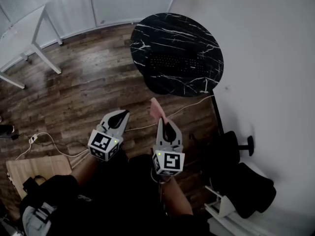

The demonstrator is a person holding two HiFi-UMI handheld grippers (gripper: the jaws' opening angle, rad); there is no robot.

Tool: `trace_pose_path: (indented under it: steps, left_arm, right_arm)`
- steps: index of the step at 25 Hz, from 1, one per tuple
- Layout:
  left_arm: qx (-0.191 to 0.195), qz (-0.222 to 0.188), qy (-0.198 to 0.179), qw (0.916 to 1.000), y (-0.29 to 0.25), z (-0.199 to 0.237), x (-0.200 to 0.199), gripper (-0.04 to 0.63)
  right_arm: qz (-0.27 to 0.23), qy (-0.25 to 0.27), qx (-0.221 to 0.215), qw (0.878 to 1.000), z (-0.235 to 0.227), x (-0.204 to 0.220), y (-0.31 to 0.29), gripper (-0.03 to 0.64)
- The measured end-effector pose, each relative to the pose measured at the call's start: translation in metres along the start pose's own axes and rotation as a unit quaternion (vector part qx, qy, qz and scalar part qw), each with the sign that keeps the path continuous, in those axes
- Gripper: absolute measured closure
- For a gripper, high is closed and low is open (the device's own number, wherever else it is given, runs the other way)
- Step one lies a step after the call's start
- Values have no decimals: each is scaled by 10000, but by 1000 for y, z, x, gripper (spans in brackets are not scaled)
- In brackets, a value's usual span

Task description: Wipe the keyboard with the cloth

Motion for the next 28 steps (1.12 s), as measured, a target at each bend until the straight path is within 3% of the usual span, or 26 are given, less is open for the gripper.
trace_pose_path:
  steps: [9,18,28]
  left_arm:
    - [91,275,46,9996,-69,3,-1,595]
    - [-546,653,-153,9962,-186,-4,-27,595]
    - [-1193,932,168,9883,-263,6,-33,595]
  right_arm:
    - [289,-56,-179,9994,-55,11,-41,611]
    - [530,-144,-884,9946,-173,4,-112,611]
    - [737,-77,-1596,9844,-255,-2,-194,611]
Point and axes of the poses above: the fingertips, and each gripper's own axes: y backward along the fingers, z to its left, x out of its underside, the point moved 9 cm from there along y, backward along the fingers, and after that the axes turned 1 degree about z, right-handed, at the moved point
